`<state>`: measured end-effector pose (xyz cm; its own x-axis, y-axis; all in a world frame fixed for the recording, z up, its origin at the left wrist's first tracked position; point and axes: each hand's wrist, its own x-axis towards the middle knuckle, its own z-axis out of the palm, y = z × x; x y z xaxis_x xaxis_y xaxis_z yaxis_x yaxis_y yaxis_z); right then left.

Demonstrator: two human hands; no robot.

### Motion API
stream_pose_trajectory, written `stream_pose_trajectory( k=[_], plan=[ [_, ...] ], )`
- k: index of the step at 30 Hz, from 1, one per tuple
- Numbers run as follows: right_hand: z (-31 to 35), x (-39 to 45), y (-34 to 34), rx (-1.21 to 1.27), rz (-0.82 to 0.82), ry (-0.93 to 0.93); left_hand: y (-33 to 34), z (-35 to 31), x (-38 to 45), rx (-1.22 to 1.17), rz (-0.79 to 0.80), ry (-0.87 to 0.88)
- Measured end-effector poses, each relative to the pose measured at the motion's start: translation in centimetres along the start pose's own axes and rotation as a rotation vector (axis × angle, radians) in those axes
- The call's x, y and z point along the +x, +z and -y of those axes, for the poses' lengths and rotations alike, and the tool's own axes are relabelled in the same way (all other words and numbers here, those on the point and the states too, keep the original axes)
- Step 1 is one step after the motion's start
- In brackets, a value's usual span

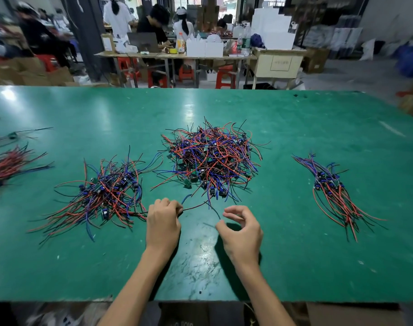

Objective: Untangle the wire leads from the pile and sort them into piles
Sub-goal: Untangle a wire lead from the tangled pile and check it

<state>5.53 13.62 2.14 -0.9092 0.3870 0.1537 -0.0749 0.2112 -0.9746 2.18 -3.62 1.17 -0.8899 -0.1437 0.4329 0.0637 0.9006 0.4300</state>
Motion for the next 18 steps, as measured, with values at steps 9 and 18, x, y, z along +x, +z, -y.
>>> stream_pose_trajectory(
  k=[9, 18],
  plan=[
    [0.6, -0.3, 4.1, 0.098, 0.067, 0.066, -0.8, 0.7, -0.4, -0.394, -0.016, -0.025],
    [0.3, -0.2, 4.1, 0.174, 0.026, 0.110, -1.1, 1.2, -0.2, -0.731, 0.050, -0.232]
  ],
)
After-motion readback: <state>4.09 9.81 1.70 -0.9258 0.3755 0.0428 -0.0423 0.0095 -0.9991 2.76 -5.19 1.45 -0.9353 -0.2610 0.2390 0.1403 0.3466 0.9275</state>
